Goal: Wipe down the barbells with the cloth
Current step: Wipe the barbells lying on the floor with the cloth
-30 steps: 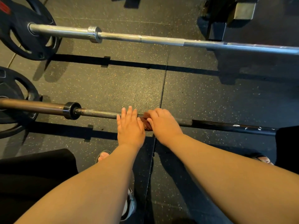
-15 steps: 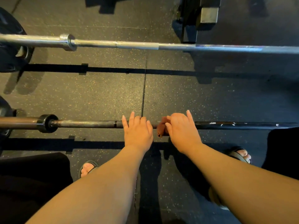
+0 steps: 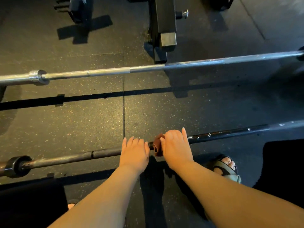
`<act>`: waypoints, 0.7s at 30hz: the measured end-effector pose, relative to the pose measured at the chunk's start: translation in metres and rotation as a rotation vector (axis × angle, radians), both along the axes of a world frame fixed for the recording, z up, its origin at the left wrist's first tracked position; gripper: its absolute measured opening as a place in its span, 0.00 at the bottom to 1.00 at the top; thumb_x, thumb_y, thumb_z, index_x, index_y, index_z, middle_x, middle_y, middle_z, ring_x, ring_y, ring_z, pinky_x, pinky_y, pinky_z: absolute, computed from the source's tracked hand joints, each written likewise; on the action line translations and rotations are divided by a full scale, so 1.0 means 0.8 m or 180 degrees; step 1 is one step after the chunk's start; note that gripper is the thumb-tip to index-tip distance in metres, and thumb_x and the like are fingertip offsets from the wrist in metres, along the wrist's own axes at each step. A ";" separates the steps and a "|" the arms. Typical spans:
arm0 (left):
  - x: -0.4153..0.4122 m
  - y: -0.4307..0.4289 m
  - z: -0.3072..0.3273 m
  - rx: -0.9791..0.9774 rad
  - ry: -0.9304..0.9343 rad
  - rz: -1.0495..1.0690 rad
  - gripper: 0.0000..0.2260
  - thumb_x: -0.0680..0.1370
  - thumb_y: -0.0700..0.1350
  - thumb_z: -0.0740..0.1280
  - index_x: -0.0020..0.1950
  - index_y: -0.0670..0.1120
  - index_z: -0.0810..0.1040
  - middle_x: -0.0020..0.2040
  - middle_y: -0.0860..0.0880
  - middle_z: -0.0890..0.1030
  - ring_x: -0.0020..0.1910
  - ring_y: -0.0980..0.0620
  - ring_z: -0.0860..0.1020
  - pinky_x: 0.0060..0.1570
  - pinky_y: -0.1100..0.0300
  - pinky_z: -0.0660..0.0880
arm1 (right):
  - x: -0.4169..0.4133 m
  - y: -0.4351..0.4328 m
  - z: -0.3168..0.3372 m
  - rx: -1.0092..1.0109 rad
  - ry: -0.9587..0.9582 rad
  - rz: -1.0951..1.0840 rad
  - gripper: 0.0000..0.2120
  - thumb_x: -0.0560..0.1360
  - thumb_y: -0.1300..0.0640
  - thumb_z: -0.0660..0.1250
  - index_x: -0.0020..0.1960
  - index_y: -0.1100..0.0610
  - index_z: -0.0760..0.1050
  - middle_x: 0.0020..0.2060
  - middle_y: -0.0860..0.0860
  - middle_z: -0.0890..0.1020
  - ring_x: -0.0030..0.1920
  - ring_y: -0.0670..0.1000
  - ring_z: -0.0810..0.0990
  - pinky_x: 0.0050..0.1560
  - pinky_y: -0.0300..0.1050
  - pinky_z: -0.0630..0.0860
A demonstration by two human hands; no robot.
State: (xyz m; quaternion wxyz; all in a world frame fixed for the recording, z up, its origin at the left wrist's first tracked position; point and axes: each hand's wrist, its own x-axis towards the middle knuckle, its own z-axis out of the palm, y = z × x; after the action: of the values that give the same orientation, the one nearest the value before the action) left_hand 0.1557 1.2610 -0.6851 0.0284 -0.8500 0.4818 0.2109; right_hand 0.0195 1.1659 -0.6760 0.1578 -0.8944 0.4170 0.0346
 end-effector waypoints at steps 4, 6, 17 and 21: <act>-0.031 -0.029 0.001 0.0076 0.0176 0.0125 0.20 0.86 0.51 0.47 0.72 0.47 0.70 0.73 0.47 0.72 0.77 0.46 0.63 0.79 0.44 0.49 | -0.001 0.018 -0.003 0.0307 -0.0172 -0.0018 0.17 0.86 0.53 0.51 0.70 0.57 0.70 0.70 0.54 0.72 0.79 0.58 0.58 0.81 0.58 0.46; -0.047 -0.034 0.007 0.0051 0.0308 0.0283 0.21 0.87 0.51 0.47 0.78 0.47 0.64 0.78 0.48 0.66 0.79 0.45 0.58 0.79 0.43 0.45 | -0.013 0.001 -0.001 0.0428 -0.0160 0.0283 0.17 0.86 0.54 0.51 0.71 0.57 0.68 0.71 0.54 0.71 0.79 0.57 0.57 0.81 0.56 0.46; -0.101 -0.060 0.022 0.0126 0.0543 0.0593 0.21 0.86 0.50 0.47 0.74 0.48 0.70 0.78 0.49 0.67 0.81 0.45 0.53 0.79 0.40 0.40 | -0.060 -0.007 0.019 0.0419 -0.0237 0.0080 0.22 0.84 0.60 0.58 0.78 0.58 0.61 0.78 0.54 0.62 0.82 0.57 0.45 0.79 0.53 0.38; -0.102 -0.078 0.028 0.0286 0.0701 0.0545 0.20 0.86 0.50 0.47 0.73 0.48 0.71 0.76 0.48 0.69 0.79 0.46 0.59 0.79 0.41 0.45 | -0.064 -0.024 0.027 0.0444 -0.0142 -0.0035 0.22 0.84 0.58 0.57 0.78 0.56 0.61 0.78 0.54 0.63 0.82 0.55 0.47 0.80 0.52 0.39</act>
State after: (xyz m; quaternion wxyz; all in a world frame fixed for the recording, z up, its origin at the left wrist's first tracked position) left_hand 0.0743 1.1990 -0.6623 -0.0047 -0.8576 0.3979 0.3259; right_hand -0.0314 1.1465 -0.6541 0.2291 -0.8795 0.4150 0.0427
